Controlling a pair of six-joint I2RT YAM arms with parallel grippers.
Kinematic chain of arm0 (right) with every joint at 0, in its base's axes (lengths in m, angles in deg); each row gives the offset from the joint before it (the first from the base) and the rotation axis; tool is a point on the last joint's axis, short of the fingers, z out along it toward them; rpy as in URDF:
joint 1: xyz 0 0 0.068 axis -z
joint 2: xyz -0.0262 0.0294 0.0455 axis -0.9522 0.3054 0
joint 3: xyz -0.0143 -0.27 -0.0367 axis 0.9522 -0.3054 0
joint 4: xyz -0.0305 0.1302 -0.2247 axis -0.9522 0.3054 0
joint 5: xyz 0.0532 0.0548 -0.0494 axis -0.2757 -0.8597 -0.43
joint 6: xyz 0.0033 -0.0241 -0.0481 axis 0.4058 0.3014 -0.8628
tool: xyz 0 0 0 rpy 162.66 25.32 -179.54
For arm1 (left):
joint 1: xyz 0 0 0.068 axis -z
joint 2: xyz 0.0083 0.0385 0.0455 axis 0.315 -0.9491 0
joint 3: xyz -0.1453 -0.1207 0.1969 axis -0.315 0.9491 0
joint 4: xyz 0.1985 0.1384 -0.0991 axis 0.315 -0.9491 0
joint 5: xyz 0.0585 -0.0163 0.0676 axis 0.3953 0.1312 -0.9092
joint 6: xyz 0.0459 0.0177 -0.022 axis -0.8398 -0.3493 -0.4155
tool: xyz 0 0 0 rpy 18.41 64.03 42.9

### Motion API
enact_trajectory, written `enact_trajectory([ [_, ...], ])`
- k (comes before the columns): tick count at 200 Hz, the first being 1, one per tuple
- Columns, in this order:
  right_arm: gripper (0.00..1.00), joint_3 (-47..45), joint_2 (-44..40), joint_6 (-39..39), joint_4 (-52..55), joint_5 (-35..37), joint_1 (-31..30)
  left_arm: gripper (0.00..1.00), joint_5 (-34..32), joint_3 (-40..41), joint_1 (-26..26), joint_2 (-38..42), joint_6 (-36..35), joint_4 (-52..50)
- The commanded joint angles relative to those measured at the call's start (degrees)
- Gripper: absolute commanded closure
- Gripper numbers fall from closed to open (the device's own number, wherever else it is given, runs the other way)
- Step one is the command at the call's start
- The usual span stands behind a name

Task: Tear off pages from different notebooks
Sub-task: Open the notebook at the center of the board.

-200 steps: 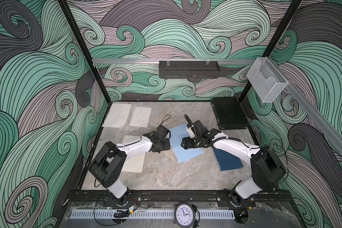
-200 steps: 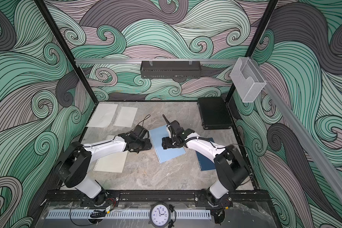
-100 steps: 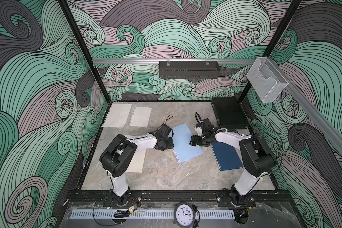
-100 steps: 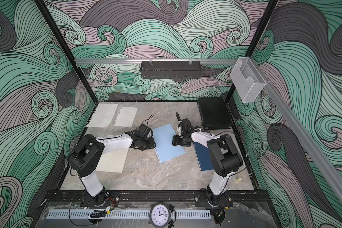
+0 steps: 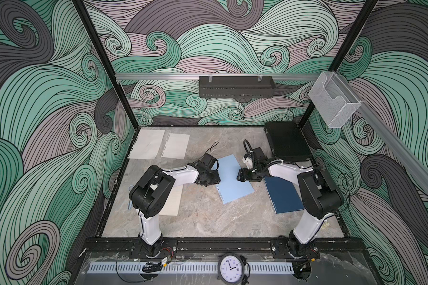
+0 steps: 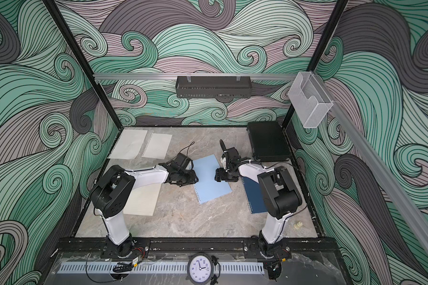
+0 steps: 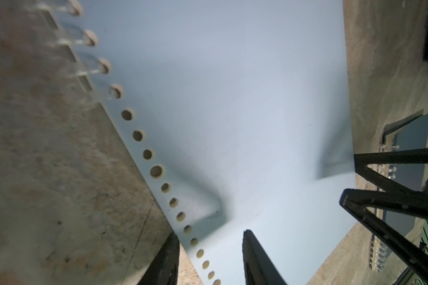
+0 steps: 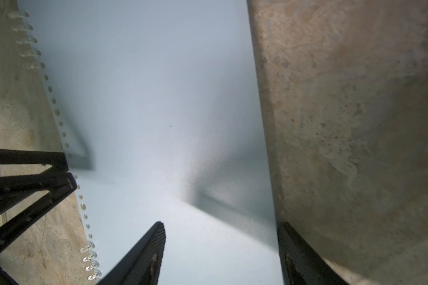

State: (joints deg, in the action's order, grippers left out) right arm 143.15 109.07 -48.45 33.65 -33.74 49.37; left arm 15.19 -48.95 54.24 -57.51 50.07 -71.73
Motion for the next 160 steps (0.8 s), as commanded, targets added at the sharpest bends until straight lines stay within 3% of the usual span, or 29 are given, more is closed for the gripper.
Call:
enact_trajectory([
  [1,0.3,-1.3,-4.1,0.2,0.6,-2.3,-0.5,0.61,2.8,-1.5,0.0,-3.1,-1.4,-0.1],
  [69,0.32,-6.4,-15.0,3.8,1.9,0.4,-4.9,0.64,4.7,-4.2,2.1,-5.6,-2.6,-0.2],
  [160,0.52,-13.2,-23.5,10.5,1.2,6.5,-6.8,0.66,5.1,-4.3,2.9,-5.1,-4.0,0.0],
])
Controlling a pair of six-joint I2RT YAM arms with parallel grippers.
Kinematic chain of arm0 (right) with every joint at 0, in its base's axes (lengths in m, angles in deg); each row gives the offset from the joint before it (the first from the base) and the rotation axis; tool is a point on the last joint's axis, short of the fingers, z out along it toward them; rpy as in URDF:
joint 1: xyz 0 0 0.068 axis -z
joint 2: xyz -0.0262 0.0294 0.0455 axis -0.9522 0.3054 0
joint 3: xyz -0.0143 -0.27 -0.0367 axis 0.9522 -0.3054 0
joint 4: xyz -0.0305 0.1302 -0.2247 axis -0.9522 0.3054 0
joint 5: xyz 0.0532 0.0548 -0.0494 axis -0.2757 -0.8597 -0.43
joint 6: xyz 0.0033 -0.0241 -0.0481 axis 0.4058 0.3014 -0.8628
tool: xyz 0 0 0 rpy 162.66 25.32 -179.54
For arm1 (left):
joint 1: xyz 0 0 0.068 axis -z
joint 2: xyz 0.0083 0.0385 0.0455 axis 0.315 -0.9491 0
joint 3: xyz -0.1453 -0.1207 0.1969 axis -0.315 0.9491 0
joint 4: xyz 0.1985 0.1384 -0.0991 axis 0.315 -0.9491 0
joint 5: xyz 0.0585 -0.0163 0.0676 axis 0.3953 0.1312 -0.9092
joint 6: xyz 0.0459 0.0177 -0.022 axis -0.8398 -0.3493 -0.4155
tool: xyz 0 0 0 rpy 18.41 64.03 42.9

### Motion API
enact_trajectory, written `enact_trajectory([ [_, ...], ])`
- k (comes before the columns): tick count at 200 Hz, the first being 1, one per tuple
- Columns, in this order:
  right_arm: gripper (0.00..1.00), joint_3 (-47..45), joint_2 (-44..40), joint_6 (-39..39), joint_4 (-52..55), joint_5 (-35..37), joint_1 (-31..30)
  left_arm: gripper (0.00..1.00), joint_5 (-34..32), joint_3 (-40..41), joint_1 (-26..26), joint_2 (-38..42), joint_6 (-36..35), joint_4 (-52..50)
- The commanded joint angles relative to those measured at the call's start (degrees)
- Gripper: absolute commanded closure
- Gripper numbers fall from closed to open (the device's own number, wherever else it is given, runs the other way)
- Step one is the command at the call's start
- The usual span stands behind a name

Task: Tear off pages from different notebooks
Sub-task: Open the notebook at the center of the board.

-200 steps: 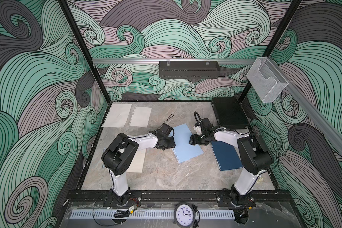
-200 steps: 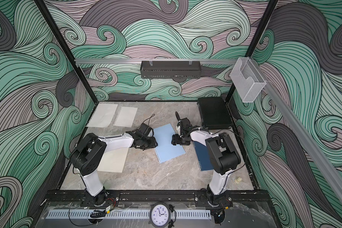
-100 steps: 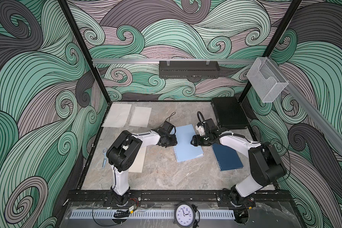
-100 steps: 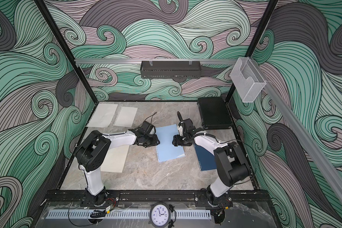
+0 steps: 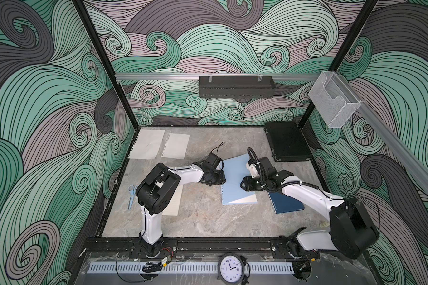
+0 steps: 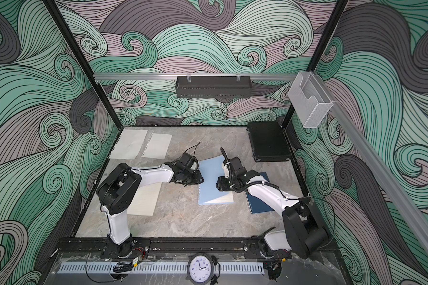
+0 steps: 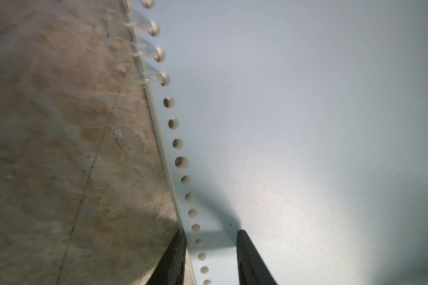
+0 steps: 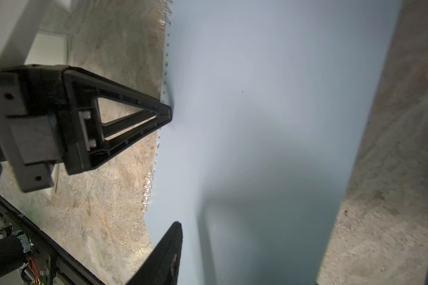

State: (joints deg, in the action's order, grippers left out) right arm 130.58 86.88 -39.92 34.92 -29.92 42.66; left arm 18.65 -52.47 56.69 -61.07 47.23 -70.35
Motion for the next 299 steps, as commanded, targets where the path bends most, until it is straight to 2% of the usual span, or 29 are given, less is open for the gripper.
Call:
enact_trajectory([
  [1,0.52,-0.7,-1.4,2.0,-0.1,2.7,-0.1,0.66,1.6,-0.8,0.5,-1.5,-1.1,-1.4],
  [54,0.66,-1.0,-3.5,3.1,-0.4,1.9,-0.1,0.66,1.6,-1.8,0.5,-2.4,-2.0,-1.9],
  [92,0.67,-2.9,-5.6,4.6,-1.7,0.3,-0.5,0.67,1.6,-5.0,0.5,-3.7,-2.9,-3.6],
  [119,0.6,-2.3,-6.4,4.3,-0.6,0.9,-0.5,0.67,1.5,-4.9,0.5,-3.2,-2.6,-3.6],
  [156,0.4,-1.2,-7.9,4.0,-0.3,0.6,-0.5,0.62,0.7,-3.9,0.4,-0.8,-2.1,-3.8],
  [183,0.31,-0.1,-9.0,4.2,-0.9,-0.5,-0.8,0.6,2.3,-4.4,0.4,-1.2,-2.0,-3.5],
  [234,0.27,1.8,-10.1,3.6,-1.8,-1.6,-4.3,0.6,4.9,-4.4,0.6,-1.9,-0.7,-0.9],
  [267,0.22,3.6,-10.0,2.6,-4.3,-1.5,-7.7,0.58,-1.5,-4.3,-0.8,3.3,-2.5,-7.4],
  [299,0.19,6.7,-7.5,1.7,-4.5,-1.7,-10.4,0.56,-2.4,-3.4,-3.2,9.2,-4.3,-11.8],
])
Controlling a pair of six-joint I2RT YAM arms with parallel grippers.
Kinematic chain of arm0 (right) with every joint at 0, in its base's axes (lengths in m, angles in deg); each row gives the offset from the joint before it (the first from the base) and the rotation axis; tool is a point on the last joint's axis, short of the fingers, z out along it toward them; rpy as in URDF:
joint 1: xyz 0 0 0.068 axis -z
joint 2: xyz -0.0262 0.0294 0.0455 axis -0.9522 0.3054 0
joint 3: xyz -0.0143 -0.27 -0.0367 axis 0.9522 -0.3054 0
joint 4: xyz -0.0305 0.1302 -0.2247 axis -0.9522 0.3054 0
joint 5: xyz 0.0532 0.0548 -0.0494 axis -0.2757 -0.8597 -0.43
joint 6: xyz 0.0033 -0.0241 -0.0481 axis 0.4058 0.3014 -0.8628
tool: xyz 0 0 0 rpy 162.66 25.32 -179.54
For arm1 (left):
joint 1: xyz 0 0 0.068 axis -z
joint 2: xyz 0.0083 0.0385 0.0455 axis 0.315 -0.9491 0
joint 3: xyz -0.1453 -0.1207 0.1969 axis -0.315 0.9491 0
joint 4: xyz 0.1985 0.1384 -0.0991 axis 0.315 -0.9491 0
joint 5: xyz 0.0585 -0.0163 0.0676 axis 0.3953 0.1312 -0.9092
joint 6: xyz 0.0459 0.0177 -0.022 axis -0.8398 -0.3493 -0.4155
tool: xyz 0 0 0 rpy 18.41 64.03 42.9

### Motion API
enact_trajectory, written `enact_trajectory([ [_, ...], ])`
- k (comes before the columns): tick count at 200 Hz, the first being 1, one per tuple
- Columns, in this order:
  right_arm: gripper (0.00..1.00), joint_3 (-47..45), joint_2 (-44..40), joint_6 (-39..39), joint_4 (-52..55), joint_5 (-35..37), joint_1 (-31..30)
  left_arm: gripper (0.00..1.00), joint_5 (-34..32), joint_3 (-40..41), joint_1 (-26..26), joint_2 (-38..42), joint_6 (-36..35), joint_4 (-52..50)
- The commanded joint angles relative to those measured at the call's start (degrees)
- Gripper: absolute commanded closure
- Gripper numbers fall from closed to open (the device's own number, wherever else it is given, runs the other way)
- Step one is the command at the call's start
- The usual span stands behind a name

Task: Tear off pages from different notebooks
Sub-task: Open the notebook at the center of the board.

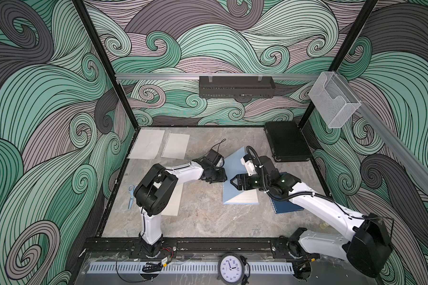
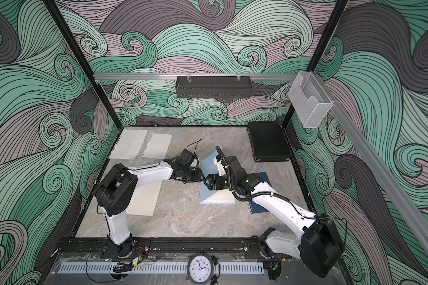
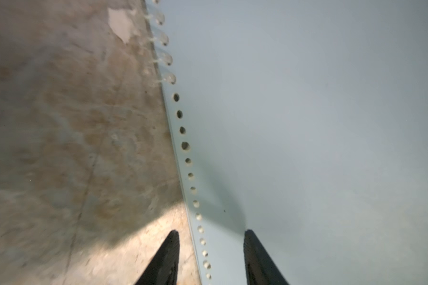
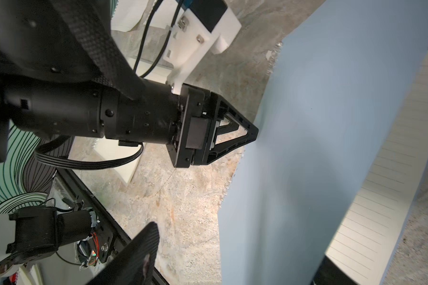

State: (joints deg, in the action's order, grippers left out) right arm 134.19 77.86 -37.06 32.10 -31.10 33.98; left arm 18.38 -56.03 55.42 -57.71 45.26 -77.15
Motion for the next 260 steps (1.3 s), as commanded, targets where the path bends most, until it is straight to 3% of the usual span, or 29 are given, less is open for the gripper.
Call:
enact_trajectory([
  [1,0.19,3.2,1.6,-1.2,-1.7,-0.6,-1.8,0.56,-2.2,0.2,-2.0,6.0,-2.4,-5.2],
  [91,0.09,13.3,11.8,-4.7,-1.9,-0.4,-11.9,0.55,-4.7,5.7,-7.7,16.8,-4.0,-11.4],
  [119,0.01,13.2,10.4,-5.9,-1.1,1.2,-11.9,0.55,-5.6,9.1,-9.9,19.2,-3.5,-11.2],
  [165,0.0,10.9,7.3,-6.7,1.0,2.7,-10.5,0.55,-3.7,12.6,-14.3,20.5,-4.6,-10.1],
  [223,0.0,9.6,7.9,-5.0,-0.4,3.2,-9.5,0.55,-0.3,13.3,-14.6,19.0,-5.4,-7.3],
  [260,0.0,7.2,5.7,-4.5,2.0,5.0,-6.4,0.55,-4.5,13.5,-14.7,19.2,-5.3,-9.1],
])
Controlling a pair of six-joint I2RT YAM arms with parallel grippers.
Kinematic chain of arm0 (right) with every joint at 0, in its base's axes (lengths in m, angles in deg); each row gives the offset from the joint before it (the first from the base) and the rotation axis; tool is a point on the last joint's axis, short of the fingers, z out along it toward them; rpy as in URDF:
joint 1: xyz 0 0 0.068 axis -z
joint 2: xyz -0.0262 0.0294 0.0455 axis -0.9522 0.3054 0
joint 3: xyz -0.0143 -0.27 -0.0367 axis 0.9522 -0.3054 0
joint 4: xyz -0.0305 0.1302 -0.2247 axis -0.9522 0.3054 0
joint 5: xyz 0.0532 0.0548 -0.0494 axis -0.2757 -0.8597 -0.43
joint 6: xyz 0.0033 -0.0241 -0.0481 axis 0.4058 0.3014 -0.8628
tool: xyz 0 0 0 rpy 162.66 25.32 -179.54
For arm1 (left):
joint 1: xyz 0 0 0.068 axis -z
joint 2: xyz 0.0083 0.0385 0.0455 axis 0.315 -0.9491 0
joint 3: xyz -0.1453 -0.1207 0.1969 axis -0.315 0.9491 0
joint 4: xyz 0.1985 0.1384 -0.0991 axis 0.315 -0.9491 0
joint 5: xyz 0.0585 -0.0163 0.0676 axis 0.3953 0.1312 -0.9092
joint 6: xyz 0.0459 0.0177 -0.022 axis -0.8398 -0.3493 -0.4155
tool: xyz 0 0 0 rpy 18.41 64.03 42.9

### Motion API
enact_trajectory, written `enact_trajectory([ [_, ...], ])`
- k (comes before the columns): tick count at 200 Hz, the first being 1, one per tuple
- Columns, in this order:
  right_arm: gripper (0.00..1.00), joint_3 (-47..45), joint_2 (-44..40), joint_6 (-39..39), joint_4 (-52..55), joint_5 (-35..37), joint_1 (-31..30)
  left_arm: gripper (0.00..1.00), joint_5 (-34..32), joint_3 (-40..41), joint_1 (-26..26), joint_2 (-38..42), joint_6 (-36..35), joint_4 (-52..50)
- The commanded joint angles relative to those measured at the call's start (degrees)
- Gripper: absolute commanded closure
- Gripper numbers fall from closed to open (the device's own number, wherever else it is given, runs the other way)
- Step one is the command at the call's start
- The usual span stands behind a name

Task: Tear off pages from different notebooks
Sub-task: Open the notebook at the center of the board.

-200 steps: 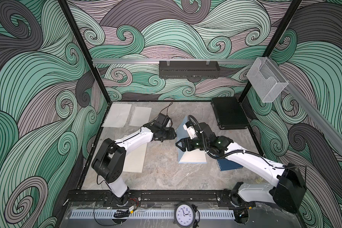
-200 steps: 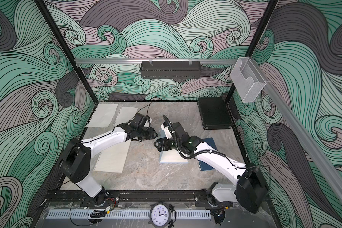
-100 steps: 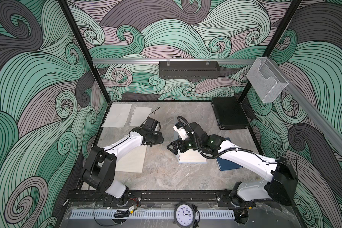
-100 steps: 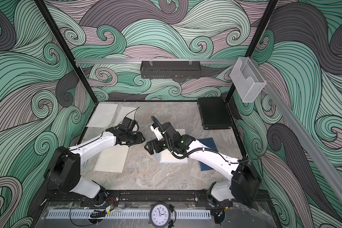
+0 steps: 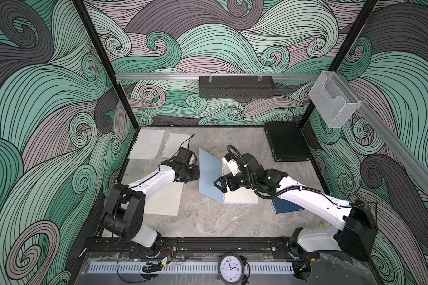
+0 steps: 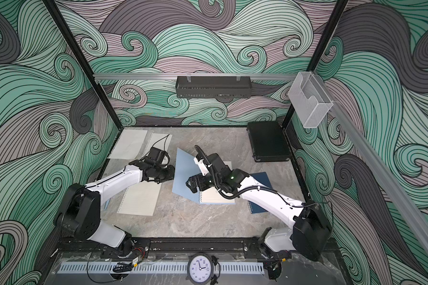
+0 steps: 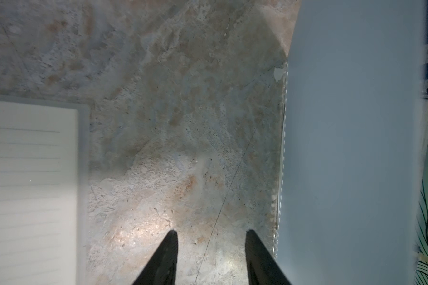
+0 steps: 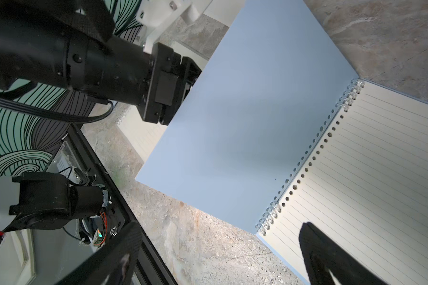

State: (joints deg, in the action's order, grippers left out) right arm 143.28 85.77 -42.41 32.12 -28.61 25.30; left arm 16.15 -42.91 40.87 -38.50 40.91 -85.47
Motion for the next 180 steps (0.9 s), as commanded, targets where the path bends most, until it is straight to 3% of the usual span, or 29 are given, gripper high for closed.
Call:
enact_trajectory([
  [1,0.0,-2.0,-2.3,1.0,2.0,2.4,2.4,0.55,-2.6,0.5,-0.2,0.0,-0.8,-0.9],
  [28,0.0,-5.8,-3.2,2.5,2.5,1.7,8.2,0.55,-11.3,0.7,-0.2,-1.6,0.3,-2.9],
  [71,0.0,-10.5,-1.7,2.4,3.4,1.2,14.4,0.55,-15.3,0.6,-0.3,-5.3,-0.3,-2.8],
  [102,0.0,-13.6,-1.4,3.3,2.2,1.1,15.5,0.56,-22.4,-1.1,-0.3,-6.7,-0.9,-5.8],
  [180,0.0,-15.7,-0.9,5.4,1.4,2.7,16.4,0.56,-29.4,-5.9,-0.8,-8.1,-5.0,-11.5],
])
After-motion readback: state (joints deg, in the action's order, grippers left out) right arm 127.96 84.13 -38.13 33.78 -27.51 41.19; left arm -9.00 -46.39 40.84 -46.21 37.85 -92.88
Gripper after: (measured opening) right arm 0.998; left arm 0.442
